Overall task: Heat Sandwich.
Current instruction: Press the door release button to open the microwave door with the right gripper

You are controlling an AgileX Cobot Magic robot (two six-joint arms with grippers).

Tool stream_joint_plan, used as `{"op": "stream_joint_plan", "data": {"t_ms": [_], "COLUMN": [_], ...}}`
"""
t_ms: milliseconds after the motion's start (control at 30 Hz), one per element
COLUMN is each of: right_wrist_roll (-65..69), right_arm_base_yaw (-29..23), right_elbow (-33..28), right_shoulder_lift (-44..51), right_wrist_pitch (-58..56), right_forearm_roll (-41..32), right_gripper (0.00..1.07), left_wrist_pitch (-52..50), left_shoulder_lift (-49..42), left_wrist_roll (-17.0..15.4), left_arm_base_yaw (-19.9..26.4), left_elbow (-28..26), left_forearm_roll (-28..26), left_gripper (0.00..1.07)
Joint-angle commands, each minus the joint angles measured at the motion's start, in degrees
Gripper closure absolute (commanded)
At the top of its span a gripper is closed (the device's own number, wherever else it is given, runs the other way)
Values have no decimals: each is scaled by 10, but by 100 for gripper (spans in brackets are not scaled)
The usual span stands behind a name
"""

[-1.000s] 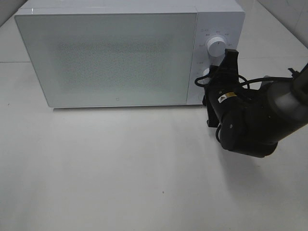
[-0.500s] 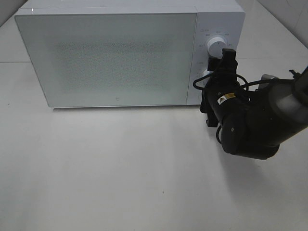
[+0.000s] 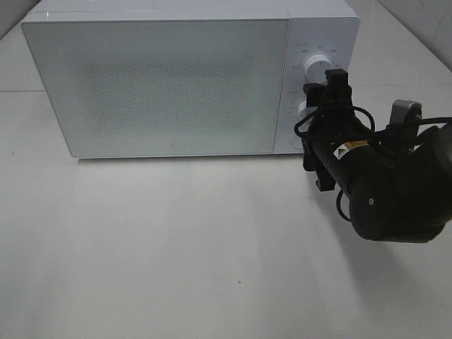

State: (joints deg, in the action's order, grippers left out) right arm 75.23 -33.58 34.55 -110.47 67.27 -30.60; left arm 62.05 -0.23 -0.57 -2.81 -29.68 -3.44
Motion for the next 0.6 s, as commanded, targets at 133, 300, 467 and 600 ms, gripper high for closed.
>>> {"op": "stream_joint_plan", "data": {"t_ms": [133, 300, 467, 600], "right_wrist_roll": [-108, -235, -394, -515], "right_arm_base_yaw": [1, 3, 4, 19], "right_elbow": [-19, -19, -19, -17], "right_shoulder_lift": [51, 93, 134, 160], "right_wrist_pitch": [-92, -193, -300, -383], "right_forearm_roll": [33, 49, 49, 50], "right_gripper": [32, 32, 32, 32], "left_wrist_pitch": [-7, -7, -7, -7], "left_shoulder_lift": [-10, -10, -10, -10], "left_wrist_roll": [0, 0, 0, 0], "left_arm_base_yaw": [2, 2, 2, 2], "left_elbow": [1, 1, 1, 1], "left_forearm_roll": [-5, -5, -5, -5], "left_gripper": [6, 6, 6, 6]}}
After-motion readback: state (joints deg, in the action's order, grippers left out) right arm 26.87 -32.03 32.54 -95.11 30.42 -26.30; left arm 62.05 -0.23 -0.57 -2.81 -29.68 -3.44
